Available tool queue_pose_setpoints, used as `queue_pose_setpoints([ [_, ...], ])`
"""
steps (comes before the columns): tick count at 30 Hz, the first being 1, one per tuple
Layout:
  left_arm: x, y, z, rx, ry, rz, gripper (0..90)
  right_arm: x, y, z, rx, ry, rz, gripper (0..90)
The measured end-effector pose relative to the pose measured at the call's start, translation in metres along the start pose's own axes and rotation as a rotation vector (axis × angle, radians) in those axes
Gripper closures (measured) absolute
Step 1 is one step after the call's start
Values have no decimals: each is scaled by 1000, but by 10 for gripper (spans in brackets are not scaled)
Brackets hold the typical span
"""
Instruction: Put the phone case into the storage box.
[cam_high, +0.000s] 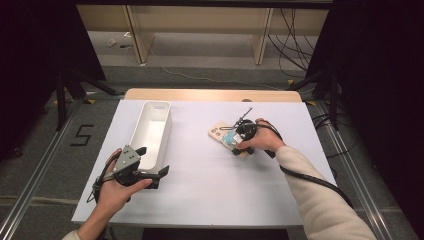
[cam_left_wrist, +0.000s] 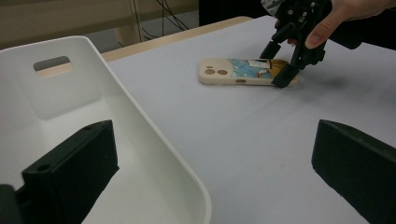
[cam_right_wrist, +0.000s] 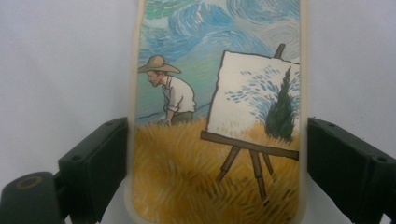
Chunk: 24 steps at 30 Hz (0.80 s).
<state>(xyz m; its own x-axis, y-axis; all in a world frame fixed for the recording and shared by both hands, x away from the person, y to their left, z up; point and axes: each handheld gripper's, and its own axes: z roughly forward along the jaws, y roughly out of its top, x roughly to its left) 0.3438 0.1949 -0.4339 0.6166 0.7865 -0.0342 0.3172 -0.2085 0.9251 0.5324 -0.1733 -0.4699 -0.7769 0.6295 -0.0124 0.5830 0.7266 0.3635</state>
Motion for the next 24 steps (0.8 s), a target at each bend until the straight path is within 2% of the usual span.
queue_pose_setpoints([
  [11,0,0,0,0,0,1,0,0,-4,-2,-32,13,27,120],
  [18,-1,0,0,0,1,2,0,0,-9,-5,-77,25,44,121],
  [24,-1,0,1,-1,1,3,0,0,-16,-14,-144,30,40,121],
])
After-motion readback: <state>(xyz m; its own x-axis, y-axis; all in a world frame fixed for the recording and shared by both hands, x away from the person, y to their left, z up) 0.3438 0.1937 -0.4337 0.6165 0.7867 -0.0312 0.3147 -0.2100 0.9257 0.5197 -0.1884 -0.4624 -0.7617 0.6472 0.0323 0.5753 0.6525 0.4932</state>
